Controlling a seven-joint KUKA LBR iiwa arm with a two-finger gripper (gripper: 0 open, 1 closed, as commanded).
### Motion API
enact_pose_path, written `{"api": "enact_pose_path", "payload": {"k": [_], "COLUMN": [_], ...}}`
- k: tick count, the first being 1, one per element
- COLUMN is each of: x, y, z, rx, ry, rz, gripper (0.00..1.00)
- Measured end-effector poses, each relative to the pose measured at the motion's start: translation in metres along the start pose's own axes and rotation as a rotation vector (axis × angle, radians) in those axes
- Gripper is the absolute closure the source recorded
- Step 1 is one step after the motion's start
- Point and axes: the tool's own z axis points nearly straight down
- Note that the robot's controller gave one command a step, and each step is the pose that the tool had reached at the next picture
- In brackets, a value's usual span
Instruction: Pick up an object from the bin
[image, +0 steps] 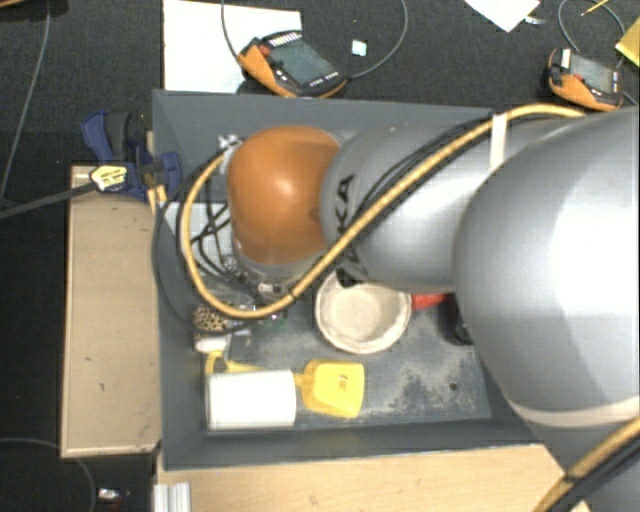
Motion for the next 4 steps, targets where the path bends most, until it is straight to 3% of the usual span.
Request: {"api": "enact_pose_path", "payload": {"k": [1,2,3,4], "x": [-0.002,-0.001,0.001,0.005], "y": [-0.001,0.001,0.002,-0.030], "z": [-0.004,0.074,0.025,0.048], "rx": [-0.001,-0.003,0.000,-0.003], "ry": [-0.007,-0.020,-0.014,-0.016], "rz": [0.005,-0.544,-0.661,-0.669], "gripper": [0.00,0.00,0.00,0.00]}}
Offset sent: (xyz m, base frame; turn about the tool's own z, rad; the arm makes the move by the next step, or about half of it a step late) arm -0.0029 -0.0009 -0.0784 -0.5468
